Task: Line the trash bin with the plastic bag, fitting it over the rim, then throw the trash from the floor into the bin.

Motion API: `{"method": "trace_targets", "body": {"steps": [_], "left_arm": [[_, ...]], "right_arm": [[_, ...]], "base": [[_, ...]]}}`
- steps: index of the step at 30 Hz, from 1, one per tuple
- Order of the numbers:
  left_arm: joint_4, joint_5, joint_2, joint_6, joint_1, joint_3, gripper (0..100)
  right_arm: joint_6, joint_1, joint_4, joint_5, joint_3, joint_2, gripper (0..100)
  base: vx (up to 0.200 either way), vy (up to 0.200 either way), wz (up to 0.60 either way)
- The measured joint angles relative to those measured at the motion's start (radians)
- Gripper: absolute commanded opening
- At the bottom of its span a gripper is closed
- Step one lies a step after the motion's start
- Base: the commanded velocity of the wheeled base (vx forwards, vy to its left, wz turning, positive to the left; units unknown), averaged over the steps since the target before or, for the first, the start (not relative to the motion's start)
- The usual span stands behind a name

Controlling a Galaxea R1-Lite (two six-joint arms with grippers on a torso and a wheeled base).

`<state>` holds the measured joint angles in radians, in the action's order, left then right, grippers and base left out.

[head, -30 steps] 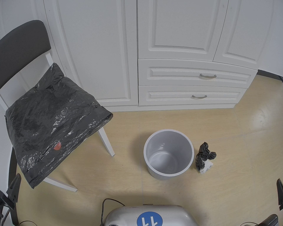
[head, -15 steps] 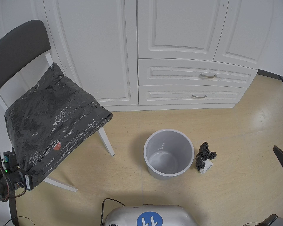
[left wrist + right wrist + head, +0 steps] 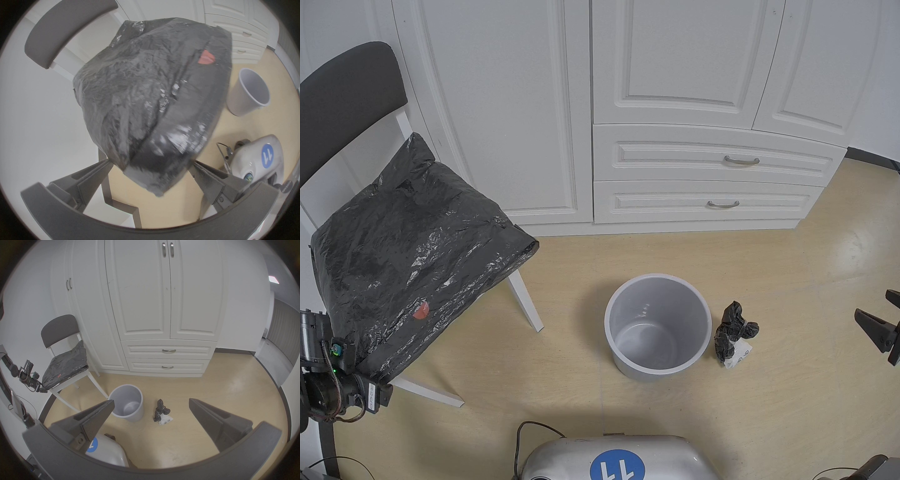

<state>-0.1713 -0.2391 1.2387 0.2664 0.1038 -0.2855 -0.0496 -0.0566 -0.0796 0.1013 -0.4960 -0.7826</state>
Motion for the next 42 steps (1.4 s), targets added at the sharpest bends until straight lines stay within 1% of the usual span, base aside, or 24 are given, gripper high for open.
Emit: {"method": "trace_targets", "body": {"steps": [3,7,10,16,18,19,20,22,24,26,30,35,39,42], "left_arm": [[-0.103,-0.056,0.060,0.005,0.014,0.007,100],[-0.175,-0.096,0.110,0.008,0.024,0.008,100],[-0.185,-0.101,0.130,0.018,0.038,-0.010,100],[-0.161,-0.100,0.121,0.043,0.095,-0.069,100],[-0.181,-0.085,0.100,0.042,0.112,-0.092,100],[-0.230,-0.078,0.089,0.039,0.121,-0.118,100],[-0.243,-0.067,0.075,0.039,0.130,-0.127,100],[-0.189,-0.038,0.048,0.040,0.137,-0.112,100],[-0.193,-0.016,0.017,0.040,0.147,-0.133,100],[-0.135,0.007,-0.015,0.040,0.150,-0.129,100],[-0.067,0.056,-0.070,0.035,0.156,-0.154,100],[-0.063,0.076,-0.112,0.031,0.156,-0.166,100],[-0.062,0.141,-0.137,0.027,0.151,-0.157,100],[-0.067,0.160,-0.148,0.010,0.149,-0.149,100]], "right_arm": [[0.000,-0.003,-0.001,0.000,0.000,-0.004,100],[0.001,-0.003,-0.001,-0.001,-0.004,-0.003,100],[0.001,-0.004,-0.001,-0.001,-0.007,-0.001,100],[0.002,-0.004,-0.003,-0.002,-0.013,0.007,100],[0.004,-0.004,-0.003,-0.002,-0.016,0.009,100],[0.006,-0.004,-0.003,-0.002,-0.017,0.009,100],[0.008,-0.004,-0.003,-0.002,-0.018,0.010,100],[0.010,-0.005,-0.003,-0.002,-0.020,0.010,100],[0.011,-0.004,-0.003,-0.001,-0.021,0.011,100],[0.013,-0.004,-0.004,-0.001,-0.024,0.012,100],[0.013,-0.005,-0.004,0.000,-0.028,0.013,100],[0.013,-0.006,-0.004,0.002,-0.030,0.014,100],[0.017,-0.006,-0.004,0.003,-0.031,0.018,100],[0.031,-0.007,-0.004,0.004,-0.033,0.020,100]], "base": [[0.000,0.000,0.00],[0.000,0.000,0.00],[0.000,0.000,0.00],[0.000,0.000,0.00],[0.000,0.000,0.00],[0.000,0.000,0.00],[0.000,0.000,0.00],[0.000,0.000,0.00],[0.000,0.000,0.00],[0.000,0.000,0.00],[0.000,0.000,0.00],[0.000,0.000,0.00],[0.000,0.000,0.00],[0.000,0.000,0.00]]}}
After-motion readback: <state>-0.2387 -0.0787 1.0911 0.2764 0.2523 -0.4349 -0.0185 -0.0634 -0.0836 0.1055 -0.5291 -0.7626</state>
